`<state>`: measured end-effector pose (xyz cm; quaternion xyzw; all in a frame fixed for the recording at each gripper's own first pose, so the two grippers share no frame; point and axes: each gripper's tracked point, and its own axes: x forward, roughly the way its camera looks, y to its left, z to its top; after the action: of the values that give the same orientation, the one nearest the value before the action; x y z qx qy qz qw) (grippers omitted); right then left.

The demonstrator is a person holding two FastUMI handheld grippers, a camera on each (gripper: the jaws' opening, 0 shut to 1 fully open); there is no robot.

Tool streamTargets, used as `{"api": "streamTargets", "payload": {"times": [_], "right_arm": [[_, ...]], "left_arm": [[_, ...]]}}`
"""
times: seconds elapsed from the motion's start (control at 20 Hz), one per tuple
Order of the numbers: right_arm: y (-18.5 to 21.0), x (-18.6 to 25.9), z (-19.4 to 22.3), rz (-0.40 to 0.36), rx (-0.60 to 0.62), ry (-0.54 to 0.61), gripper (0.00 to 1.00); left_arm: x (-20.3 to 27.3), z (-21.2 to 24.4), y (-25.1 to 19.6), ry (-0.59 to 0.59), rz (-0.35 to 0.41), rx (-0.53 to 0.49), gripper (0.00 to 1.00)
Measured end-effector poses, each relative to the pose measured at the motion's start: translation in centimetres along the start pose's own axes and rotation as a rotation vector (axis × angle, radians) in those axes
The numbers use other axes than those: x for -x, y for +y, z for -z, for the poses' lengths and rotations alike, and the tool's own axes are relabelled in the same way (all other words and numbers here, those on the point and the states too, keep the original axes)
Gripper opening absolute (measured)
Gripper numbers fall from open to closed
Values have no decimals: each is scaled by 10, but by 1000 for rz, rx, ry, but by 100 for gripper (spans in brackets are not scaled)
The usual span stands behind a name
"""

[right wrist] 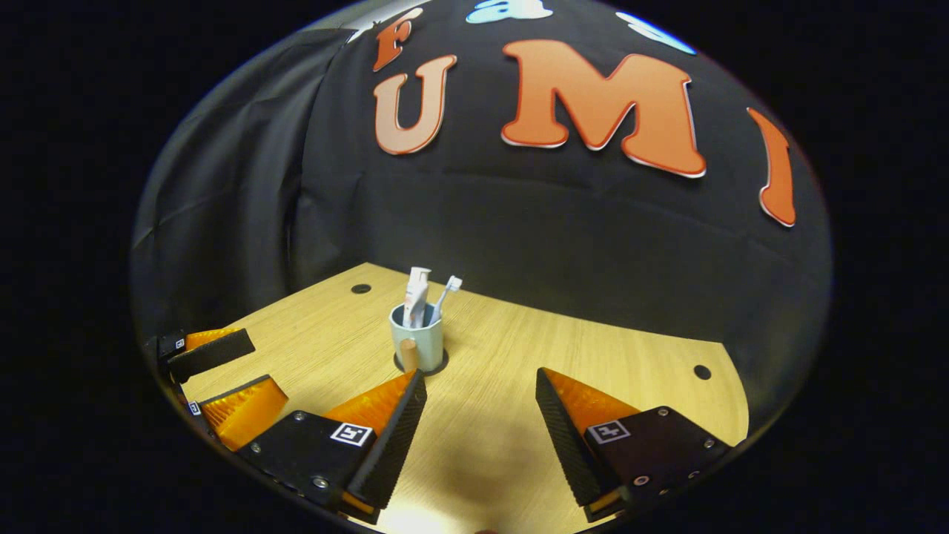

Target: Put the toothbrush and toothpaste on the desktop into the cup, then pick up the cup and place it on the coaster on the desktop.

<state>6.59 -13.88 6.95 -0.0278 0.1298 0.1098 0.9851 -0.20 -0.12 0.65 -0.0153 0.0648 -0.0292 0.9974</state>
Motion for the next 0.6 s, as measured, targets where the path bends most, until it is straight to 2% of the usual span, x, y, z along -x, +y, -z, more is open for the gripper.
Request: {"api": "streamTargets", "payload": {"times": [0.3,0.6], "right_arm": [[-37,37,-10,104,6,-175,90],[-53,56,-3,159,15,-271,91]], "left_arm": [[-6,-16,-22,-60,1,-35,95],[-5,-28,-27,-120,-14,-28,95]]}}
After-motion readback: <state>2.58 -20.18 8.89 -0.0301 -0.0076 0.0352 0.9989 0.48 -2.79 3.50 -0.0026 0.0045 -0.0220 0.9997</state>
